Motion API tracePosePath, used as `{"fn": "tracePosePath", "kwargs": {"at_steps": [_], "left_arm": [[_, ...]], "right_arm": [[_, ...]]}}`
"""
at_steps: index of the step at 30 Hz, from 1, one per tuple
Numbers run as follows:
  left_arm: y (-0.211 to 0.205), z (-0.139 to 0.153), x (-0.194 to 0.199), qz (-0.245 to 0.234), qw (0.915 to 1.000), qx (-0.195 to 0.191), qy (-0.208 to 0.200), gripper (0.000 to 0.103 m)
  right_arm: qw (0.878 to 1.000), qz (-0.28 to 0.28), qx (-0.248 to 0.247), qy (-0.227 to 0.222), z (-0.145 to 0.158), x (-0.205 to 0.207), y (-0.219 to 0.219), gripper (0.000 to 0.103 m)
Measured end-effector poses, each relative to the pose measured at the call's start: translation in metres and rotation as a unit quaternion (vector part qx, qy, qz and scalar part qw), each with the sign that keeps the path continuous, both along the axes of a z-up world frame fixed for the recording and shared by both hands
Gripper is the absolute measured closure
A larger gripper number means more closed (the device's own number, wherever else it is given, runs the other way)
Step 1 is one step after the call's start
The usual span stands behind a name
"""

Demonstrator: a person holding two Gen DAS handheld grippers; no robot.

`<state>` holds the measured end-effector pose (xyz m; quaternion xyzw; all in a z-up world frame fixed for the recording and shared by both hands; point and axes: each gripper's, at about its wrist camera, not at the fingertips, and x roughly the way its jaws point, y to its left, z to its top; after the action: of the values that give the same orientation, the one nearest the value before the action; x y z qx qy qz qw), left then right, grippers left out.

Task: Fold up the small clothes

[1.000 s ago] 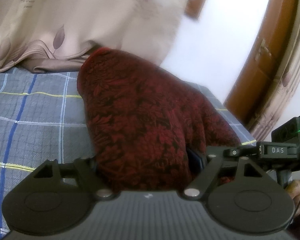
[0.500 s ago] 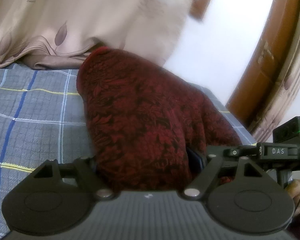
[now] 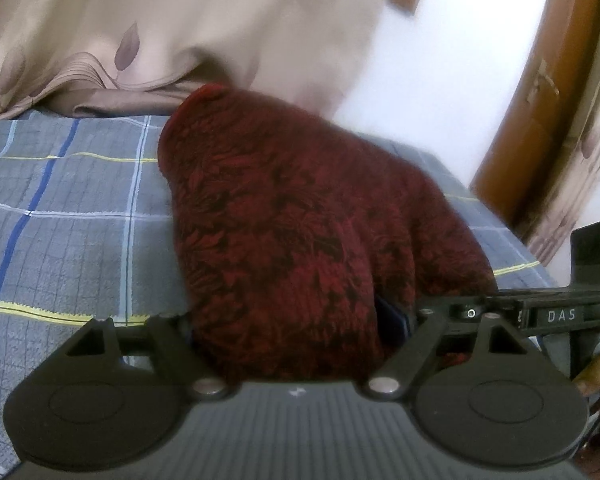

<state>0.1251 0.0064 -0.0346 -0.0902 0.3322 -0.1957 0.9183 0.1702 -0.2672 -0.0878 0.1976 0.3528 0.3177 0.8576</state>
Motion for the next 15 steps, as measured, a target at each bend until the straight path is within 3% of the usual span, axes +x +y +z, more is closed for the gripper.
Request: {"fn": "tracePosePath", "kwargs": {"at_steps": [4, 15], "left_arm": [[-0.004, -0.005, -0.004, 0.003, 0.9998, 0.010, -0.015, 0.018], [-0.003, -0.010, -0.008, 0.012, 0.9996, 0.009, -0.024, 0.015]], "right_arm": [[1.000, 0.000, -0.024, -0.019, -0.007, -0.005, 0.001, 0.041], [0.999, -0.024, -0.029, -0.036, -0.022, -0.012, -0.004, 0.023]]}}
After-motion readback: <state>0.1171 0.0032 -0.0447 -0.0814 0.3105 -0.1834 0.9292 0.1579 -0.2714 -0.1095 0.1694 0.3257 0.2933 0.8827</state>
